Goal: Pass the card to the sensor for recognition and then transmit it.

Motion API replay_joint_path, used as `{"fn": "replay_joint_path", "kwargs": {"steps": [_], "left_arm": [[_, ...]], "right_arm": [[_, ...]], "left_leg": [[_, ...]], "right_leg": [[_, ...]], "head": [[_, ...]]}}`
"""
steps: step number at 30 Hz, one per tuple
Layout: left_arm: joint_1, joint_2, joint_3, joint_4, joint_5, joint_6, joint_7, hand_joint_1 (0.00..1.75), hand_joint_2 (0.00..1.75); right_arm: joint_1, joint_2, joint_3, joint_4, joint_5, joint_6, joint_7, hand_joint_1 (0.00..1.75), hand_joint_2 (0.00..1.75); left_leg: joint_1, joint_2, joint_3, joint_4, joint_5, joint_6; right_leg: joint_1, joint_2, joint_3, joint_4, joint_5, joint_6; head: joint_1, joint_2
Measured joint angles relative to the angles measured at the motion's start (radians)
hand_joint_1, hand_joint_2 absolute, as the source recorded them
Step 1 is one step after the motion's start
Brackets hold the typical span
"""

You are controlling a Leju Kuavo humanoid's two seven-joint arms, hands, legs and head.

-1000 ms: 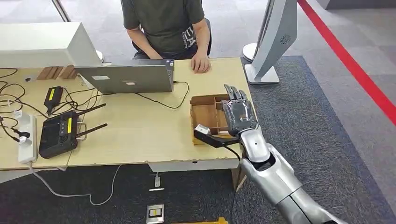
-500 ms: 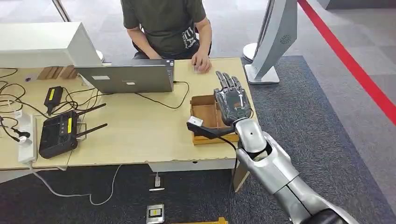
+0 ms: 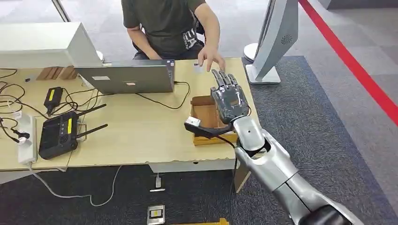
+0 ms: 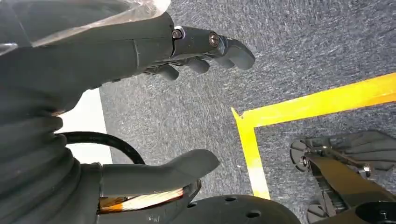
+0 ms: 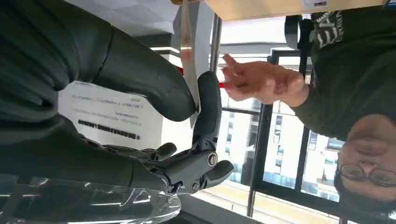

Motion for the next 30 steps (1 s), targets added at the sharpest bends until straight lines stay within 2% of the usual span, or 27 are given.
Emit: {"fn": "replay_joint_path", "kwargs": {"steps": [13, 24, 25, 26, 27, 30], "left_arm": [[0.0, -0.005, 0.0, 0.0, 0.012, 0.014, 0.019, 0.0, 1.75], [0.001, -0.016, 0.003, 0.0, 0.032, 0.034, 0.039, 0.0, 1.75], [0.001, -0.017, 0.003, 0.0, 0.032, 0.034, 0.039, 0.0, 1.75], [0.001, -0.018, 0.003, 0.0, 0.032, 0.034, 0.039, 0.0, 1.75], [0.001, -0.018, 0.003, 0.0, 0.032, 0.034, 0.039, 0.0, 1.75], [0.001, -0.019, 0.003, 0.0, 0.027, 0.034, 0.039, 0.0, 1.75]], "right_arm": [[-0.211, 0.105, 0.072, 0.289, -0.035, -0.019, -0.033, 1.75, 1.75], [-0.267, 0.177, 0.116, 0.408, -0.042, 0.022, -0.038, 1.75, 1.75], [-0.269, 0.18, 0.119, 0.414, -0.044, 0.021, -0.038, 0.73, 1.75], [-0.271, 0.183, 0.122, 0.42, -0.045, 0.019, -0.037, 0.0, 1.75], [-0.272, 0.184, 0.125, 0.426, -0.047, 0.016, -0.034, 0.0, 0.0], [-0.274, 0.183, 0.133, 0.443, -0.046, -0.048, -0.034, 0.0, 0.0]], "left_leg": [[0.0, 0.0, 0.0, 0.0, 0.001, 0.0], [0.0, 0.0, 0.0, 0.0, 0.001, 0.0], [0.0, 0.0, 0.0, 0.0, 0.001, 0.0], [0.0, 0.0, 0.0, 0.0, 0.001, 0.0], [0.0, 0.0, 0.0, 0.0, 0.001, 0.0], [0.0, 0.0, 0.0, 0.0, 0.001, 0.0]], "right_leg": [[0.0, 0.0, 0.0, 0.0, 0.0, 0.0], [0.0, 0.0, -0.001, 0.0, 0.0, 0.0], [0.0, 0.0, -0.001, 0.0, 0.0, 0.0], [0.0, 0.0, -0.001, 0.0, 0.0, 0.0], [0.0, 0.0, -0.001, 0.0, 0.0, 0.0], [0.0, 0.0, -0.001, 0.0, 0.0, 0.0]], "head": [[0.0, 0.0], [0.0, 0.0], [0.0, 0.0], [0.0, 0.0], [0.0, 0.0], [0.0, 0.0]]}}
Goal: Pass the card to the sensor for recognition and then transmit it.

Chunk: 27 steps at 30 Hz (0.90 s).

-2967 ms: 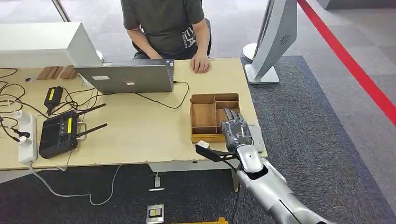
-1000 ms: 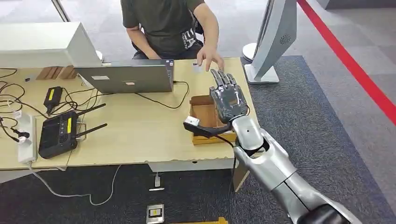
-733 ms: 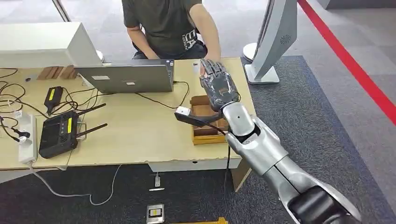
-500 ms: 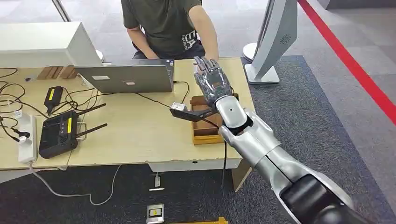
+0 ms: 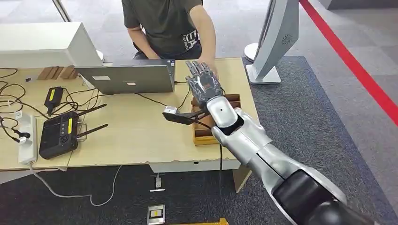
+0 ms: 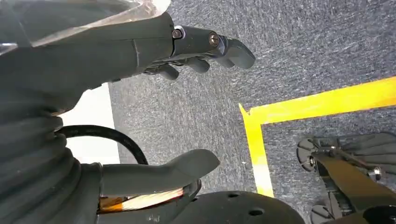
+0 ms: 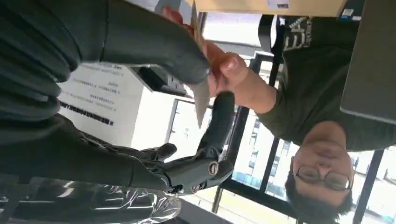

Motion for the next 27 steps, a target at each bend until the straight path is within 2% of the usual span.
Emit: {"fn": "replay_joint_path", "kwargs": {"steps": [5, 15, 19, 24, 27], "left_arm": [[0.0, 0.0, 0.0, 0.0, -0.006, -0.006, -0.006, 0.0, 1.75], [0.001, 0.0, 0.0, 0.0, -0.011, -0.008, -0.011, 0.0, 1.75], [0.004, 0.0, 0.0, 0.0, -0.002, 0.0, -0.011, 0.0, 1.75], [0.006, 0.001, 0.001, 0.0, 0.009, 0.0, -0.001, 0.0, 1.75], [0.007, 0.003, 0.004, 0.0, 0.016, 0.0, 0.0, 0.0, 1.75]], "right_arm": [[-0.001, -0.015, 0.011, 0.018, 0.026, -0.034, 0.012, 0.0, 0.0], [0.01, -0.092, 0.016, -0.037, 0.092, 0.054, 0.045, 0.0, 0.0], [0.03, -0.179, -0.007, -0.095, 0.133, 0.061, 0.067, 0.0, 0.0], [0.082, -0.316, -0.065, -0.161, 0.151, 0.053, 0.066, 0.0, 0.0], [0.118, -0.395, -0.113, -0.2, 0.149, 0.083, 0.061, 0.0, 0.0]], "left_leg": [[0.0, 0.0, 0.0, 0.0, 0.0, 0.0], [0.0, 0.0, 0.001, 0.001, 0.0, 0.0], [0.0, 0.0, 0.001, 0.002, 0.0, 0.0], [-0.001, 0.0, 0.0, 0.002, -0.001, 0.001], [-0.001, 0.0, 0.0, 0.002, -0.001, 0.001]], "right_leg": [[0.0, 0.0, 0.0, 0.0, 0.0, 0.0], [0.0, 0.0, 0.0, 0.0, 0.0, 0.0], [0.0, 0.0, 0.0, -0.001, 0.001, 0.001], [-0.001, 0.0, 0.0, -0.002, 0.001, 0.001], [-0.001, 0.0, 0.0, -0.002, 0.001, 0.002]], "head": [[0.0, 0.0], [0.0, 0.0], [0.0, 0.0], [0.0, 0.0], [0.0, 0.0]]}}
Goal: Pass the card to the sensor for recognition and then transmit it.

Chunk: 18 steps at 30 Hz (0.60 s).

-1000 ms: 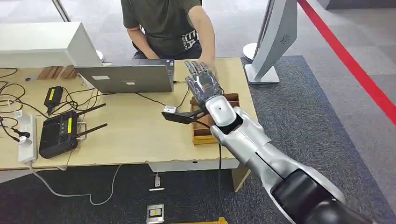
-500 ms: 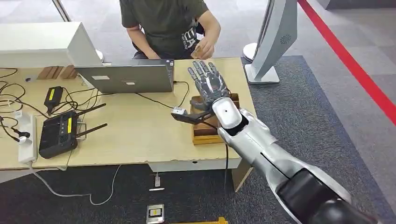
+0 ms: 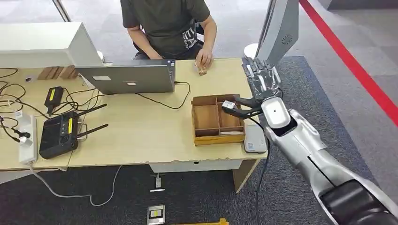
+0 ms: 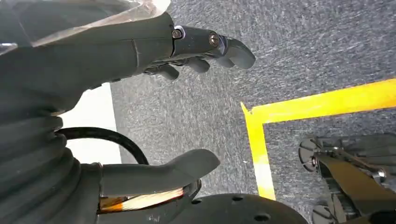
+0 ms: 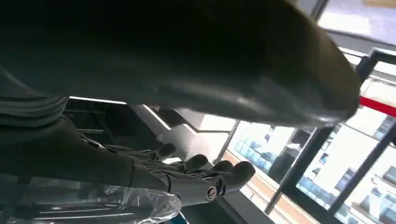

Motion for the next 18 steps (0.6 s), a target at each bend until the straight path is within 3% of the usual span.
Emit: {"fn": "replay_joint_path", "kwargs": {"steps": [11, 18], "left_arm": [[0.001, 0.002, 0.014, 0.0, 0.024, 0.016, -0.029, 0.0, 1.75], [0.001, 0.0, 0.03, 0.0, 0.03, 0.039, -0.018, 0.0, 1.75]], "right_arm": [[0.24, -0.241, -0.279, -0.094, -0.065, 0.081, 0.032, 0.0, 0.0], [0.443, -0.308, -0.477, -0.082, -0.122, -0.006, 0.039, 0.0, 0.0]], "left_leg": [[0.0, -0.001, 0.0, 0.0, -0.001, 0.001], [0.0, -0.001, -0.001, 0.0, -0.001, 0.001]], "right_leg": [[0.0, 0.0, 0.0, 0.0, 0.0, 0.0], [0.0, -0.001, 0.0, -0.001, 0.0, 0.0]], "head": [[0.0, 0.0], [0.0, 0.0]]}}
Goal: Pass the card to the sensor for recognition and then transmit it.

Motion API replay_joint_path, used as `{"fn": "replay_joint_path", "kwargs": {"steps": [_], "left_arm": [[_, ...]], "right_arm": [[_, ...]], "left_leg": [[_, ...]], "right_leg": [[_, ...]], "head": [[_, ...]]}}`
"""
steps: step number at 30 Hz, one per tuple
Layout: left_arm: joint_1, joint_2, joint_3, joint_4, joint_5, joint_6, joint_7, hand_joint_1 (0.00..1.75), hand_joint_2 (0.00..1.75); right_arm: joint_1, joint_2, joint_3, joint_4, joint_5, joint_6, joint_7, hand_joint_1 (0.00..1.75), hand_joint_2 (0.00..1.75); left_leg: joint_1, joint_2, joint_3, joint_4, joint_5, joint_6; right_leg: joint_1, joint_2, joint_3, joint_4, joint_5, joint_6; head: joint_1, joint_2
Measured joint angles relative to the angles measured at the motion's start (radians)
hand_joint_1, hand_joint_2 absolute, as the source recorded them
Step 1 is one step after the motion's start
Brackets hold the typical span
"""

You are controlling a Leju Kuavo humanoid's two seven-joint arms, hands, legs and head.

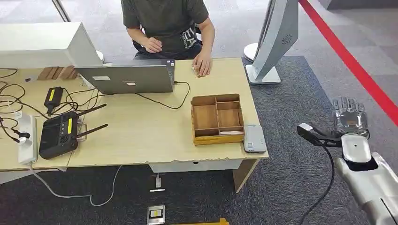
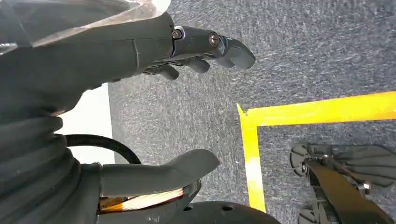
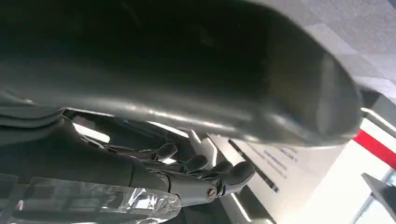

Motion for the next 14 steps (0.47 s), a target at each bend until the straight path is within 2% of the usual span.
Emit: {"fn": "replay_joint_path", "kwargs": {"steps": [3, 7, 10, 14], "left_arm": [[0.0, -0.003, 0.003, 0.0, 0.005, 0.014, 0.004, 0.0, 1.75], [-0.001, -0.009, 0.009, 0.0, 0.005, 0.027, 0.007, 0.0, 1.75], [-0.002, -0.011, 0.014, -0.001, 0.011, 0.045, 0.004, 0.0, 1.75], [-0.002, -0.015, 0.028, -0.001, 0.032, 0.075, -0.03, 0.0, 1.75]], "right_arm": [[0.075, 0.002, -0.081, 0.042, -0.044, -0.099, -0.035, 0.0, 0.0], [0.135, 0.017, -0.169, 0.128, -0.12, -0.187, -0.09, 0.0, 0.0], [0.169, 0.034, -0.224, 0.208, -0.212, -0.261, -0.152, 0.0, 0.0], [0.208, 0.079, -0.296, 0.322, -0.384, -0.35, -0.261, 0.0, 0.0]], "left_leg": [[0.0, 0.0, 0.0, 0.0, 0.0, 0.0], [0.0, 0.0, 0.0, 0.0, 0.0, 0.0], [0.0, 0.0, 0.0, 0.0, 0.0, 0.0], [0.0, 0.001, 0.0, 0.0, 0.0, 0.0]], "right_leg": [[0.0, 0.0, 0.0, 0.0, 0.0, 0.0], [0.0, 0.0, 0.0, 0.0, 0.0, 0.0], [0.0, 0.0, 0.0, 0.0, -0.001, 0.0], [0.0, 0.0, -0.001, 0.0, -0.001, -0.001]], "head": [[0.0, 0.0], [0.0, 0.0], [0.0, 0.0], [0.0, 0.0]]}}
